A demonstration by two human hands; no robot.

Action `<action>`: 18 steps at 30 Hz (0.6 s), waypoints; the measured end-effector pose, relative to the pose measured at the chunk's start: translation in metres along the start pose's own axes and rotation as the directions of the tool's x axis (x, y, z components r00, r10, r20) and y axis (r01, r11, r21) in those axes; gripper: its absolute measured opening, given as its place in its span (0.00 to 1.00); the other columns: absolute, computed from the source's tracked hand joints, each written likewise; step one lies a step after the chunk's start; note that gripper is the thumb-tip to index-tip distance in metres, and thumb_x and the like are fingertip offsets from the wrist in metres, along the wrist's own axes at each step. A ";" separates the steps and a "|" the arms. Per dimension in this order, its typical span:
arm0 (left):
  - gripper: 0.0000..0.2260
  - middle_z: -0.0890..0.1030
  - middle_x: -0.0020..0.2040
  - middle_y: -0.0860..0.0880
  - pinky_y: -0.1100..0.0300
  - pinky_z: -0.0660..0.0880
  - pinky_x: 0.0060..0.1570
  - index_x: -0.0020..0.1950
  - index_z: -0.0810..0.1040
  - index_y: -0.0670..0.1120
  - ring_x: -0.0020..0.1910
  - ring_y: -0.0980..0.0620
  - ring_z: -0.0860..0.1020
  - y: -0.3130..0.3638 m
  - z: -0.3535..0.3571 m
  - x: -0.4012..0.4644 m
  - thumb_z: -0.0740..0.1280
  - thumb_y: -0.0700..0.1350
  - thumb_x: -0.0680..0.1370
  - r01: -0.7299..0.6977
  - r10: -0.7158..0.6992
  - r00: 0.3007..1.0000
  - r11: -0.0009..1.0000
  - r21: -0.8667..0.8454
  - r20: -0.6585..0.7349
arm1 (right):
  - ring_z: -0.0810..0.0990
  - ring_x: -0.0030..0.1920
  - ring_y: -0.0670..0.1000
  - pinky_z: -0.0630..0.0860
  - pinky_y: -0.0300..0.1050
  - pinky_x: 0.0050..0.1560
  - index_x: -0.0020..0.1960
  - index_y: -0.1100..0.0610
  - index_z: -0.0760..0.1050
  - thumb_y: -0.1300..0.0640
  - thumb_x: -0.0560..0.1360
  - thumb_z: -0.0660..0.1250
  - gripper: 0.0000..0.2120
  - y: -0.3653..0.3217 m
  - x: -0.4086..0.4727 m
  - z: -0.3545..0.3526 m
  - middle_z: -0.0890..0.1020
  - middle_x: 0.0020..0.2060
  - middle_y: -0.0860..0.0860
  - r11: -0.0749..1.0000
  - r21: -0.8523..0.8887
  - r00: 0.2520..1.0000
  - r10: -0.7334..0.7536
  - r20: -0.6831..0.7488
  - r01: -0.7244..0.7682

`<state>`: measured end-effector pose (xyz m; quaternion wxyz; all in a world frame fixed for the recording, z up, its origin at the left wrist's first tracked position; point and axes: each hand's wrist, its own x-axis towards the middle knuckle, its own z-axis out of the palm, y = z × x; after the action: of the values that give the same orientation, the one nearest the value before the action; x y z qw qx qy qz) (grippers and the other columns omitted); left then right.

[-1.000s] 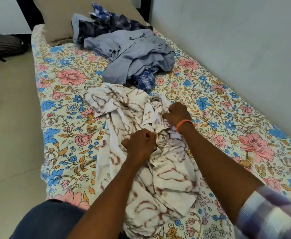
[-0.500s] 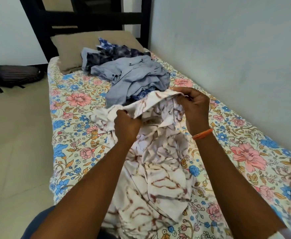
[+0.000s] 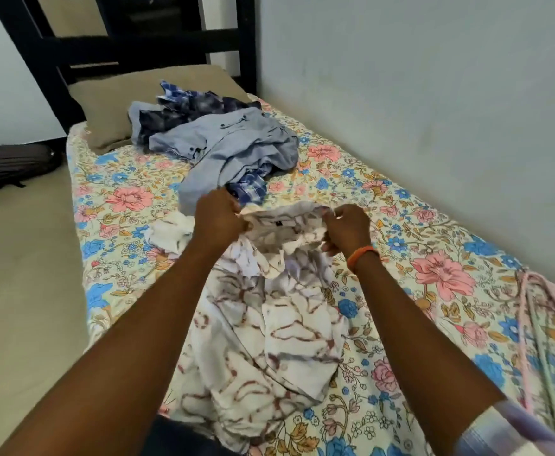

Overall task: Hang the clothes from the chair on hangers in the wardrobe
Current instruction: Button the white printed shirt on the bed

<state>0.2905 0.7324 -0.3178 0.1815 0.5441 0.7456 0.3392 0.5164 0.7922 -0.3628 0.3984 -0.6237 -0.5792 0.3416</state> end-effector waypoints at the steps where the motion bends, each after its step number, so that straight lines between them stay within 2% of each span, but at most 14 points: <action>1: 0.11 0.82 0.44 0.40 0.52 0.79 0.47 0.43 0.78 0.42 0.45 0.40 0.83 -0.007 0.014 -0.009 0.78 0.36 0.67 0.031 -0.029 0.999 0.998 -0.048 0.038 | 0.80 0.24 0.58 0.80 0.54 0.26 0.46 0.68 0.74 0.58 0.80 0.66 0.12 0.004 -0.007 -0.002 0.81 0.34 0.69 0.989 0.104 0.991 0.097 0.094 -0.107; 3: 0.12 0.82 0.50 0.40 0.59 0.71 0.47 0.52 0.78 0.40 0.52 0.40 0.80 -0.019 0.048 -0.033 0.75 0.37 0.71 0.021 -0.021 0.998 1.000 -0.003 0.052 | 0.79 0.24 0.56 0.79 0.49 0.27 0.58 0.64 0.70 0.60 0.79 0.67 0.11 0.016 -0.026 -0.007 0.81 0.34 0.65 0.957 0.173 0.957 0.194 0.216 -0.233; 5: 0.13 0.80 0.51 0.41 0.61 0.64 0.43 0.55 0.75 0.39 0.54 0.40 0.78 -0.022 0.082 -0.058 0.73 0.38 0.73 -0.033 0.034 0.998 0.999 -0.021 0.060 | 0.79 0.28 0.57 0.79 0.54 0.33 0.62 0.60 0.68 0.61 0.78 0.69 0.16 0.034 -0.043 -0.015 0.82 0.37 0.63 0.950 0.181 0.952 0.215 0.220 -0.256; 7: 0.12 0.77 0.49 0.44 0.61 0.62 0.43 0.56 0.75 0.40 0.52 0.44 0.77 -0.013 0.109 -0.084 0.71 0.39 0.74 -0.067 0.073 0.993 0.996 -0.065 0.095 | 0.80 0.31 0.57 0.81 0.58 0.40 0.62 0.61 0.70 0.61 0.77 0.70 0.16 0.053 -0.061 -0.033 0.83 0.41 0.63 0.952 0.171 0.963 0.229 0.144 -0.252; 9: 0.10 0.79 0.49 0.46 0.59 0.68 0.45 0.54 0.77 0.41 0.49 0.47 0.77 0.002 0.131 -0.108 0.71 0.40 0.75 -0.103 0.119 0.981 0.989 -0.108 0.155 | 0.82 0.34 0.56 0.82 0.57 0.43 0.59 0.61 0.73 0.59 0.77 0.71 0.14 0.074 -0.080 -0.054 0.84 0.42 0.61 0.966 0.121 0.973 0.222 0.062 -0.229; 10: 0.07 0.81 0.47 0.48 0.57 0.71 0.46 0.52 0.77 0.43 0.47 0.49 0.78 0.013 0.144 -0.122 0.70 0.41 0.75 -0.142 0.168 0.963 0.981 -0.133 0.210 | 0.82 0.36 0.55 0.82 0.54 0.45 0.57 0.61 0.75 0.57 0.76 0.72 0.13 0.086 -0.090 -0.070 0.84 0.42 0.60 0.982 0.038 0.982 0.187 -0.005 -0.187; 13: 0.04 0.81 0.45 0.50 0.54 0.76 0.46 0.49 0.78 0.45 0.43 0.51 0.80 0.040 0.178 -0.161 0.70 0.42 0.76 -0.250 0.308 0.870 0.949 -0.194 0.385 | 0.82 0.44 0.55 0.76 0.45 0.47 0.55 0.60 0.78 0.54 0.76 0.72 0.12 0.122 -0.114 -0.121 0.84 0.44 0.57 0.958 -0.250 0.978 0.091 -0.185 -0.137; 18: 0.09 0.80 0.53 0.47 0.52 0.77 0.50 0.58 0.77 0.44 0.50 0.47 0.79 0.073 0.227 -0.214 0.67 0.43 0.79 -0.321 0.377 0.730 0.926 -0.200 0.570 | 0.81 0.52 0.62 0.76 0.55 0.53 0.55 0.60 0.79 0.54 0.76 0.70 0.12 0.175 -0.139 -0.191 0.83 0.49 0.58 0.862 -0.454 0.917 0.032 -0.398 -0.228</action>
<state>0.5594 0.6158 -0.4476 0.3643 0.7446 0.5183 0.2101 0.7513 0.6329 -0.4378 0.3061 -0.7964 -0.5149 0.0834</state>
